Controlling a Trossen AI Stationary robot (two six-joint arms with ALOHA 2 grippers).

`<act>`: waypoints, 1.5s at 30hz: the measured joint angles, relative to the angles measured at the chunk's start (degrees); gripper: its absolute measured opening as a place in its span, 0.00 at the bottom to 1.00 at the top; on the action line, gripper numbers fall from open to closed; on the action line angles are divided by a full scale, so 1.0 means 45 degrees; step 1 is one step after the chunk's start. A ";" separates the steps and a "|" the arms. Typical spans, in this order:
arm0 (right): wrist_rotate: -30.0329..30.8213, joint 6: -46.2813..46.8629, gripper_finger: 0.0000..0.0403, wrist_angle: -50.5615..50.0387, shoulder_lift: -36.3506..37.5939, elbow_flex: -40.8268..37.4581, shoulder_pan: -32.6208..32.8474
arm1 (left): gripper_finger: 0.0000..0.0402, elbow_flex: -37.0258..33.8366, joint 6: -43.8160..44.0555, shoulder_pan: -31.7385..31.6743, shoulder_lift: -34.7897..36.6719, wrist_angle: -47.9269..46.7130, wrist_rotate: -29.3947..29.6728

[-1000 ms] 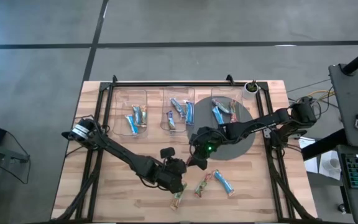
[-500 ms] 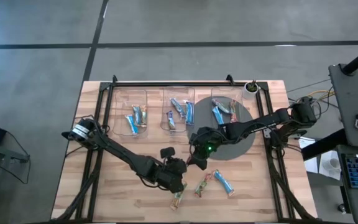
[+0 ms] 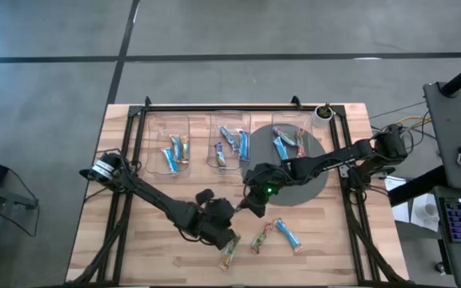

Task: Pick and place Granola Bars by type
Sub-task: Put the red granola bar into the right transparent container

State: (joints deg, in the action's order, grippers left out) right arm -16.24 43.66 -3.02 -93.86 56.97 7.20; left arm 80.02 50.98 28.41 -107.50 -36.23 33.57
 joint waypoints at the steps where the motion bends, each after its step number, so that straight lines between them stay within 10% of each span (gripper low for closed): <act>1: 0.0097 -0.0023 0.16 -0.0071 0.0027 -0.0003 0.0000 | 0.34 -0.0002 0.0678 0.0097 0.0010 -0.0590 -0.0059; 8: 0.3426 -0.0513 0.16 -0.2006 0.1199 -0.0010 0.0010 | 0.37 -0.0416 0.6285 0.1590 0.0008 -0.4399 -0.0184; 20: 1.2684 0.2870 0.16 -0.9894 0.6048 0.0006 0.0341 | 0.37 -0.2167 1.2455 0.4150 -0.0007 -0.3051 -0.0145; 27: 1.3157 0.6532 0.16 -1.4346 0.6575 -0.0165 -0.0786 | 0.37 -0.2263 1.1895 0.4126 -0.0007 -0.3177 -0.0103; 45: 1.1417 0.2322 0.27 -0.8937 0.5819 -0.1891 -0.5119 | 0.37 -0.2430 1.1648 0.4074 -0.0007 -0.2957 -0.0096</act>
State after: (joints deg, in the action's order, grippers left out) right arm 35.14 54.11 -43.24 -67.68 48.46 -15.83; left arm 69.08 103.39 46.74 -107.53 -49.54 33.14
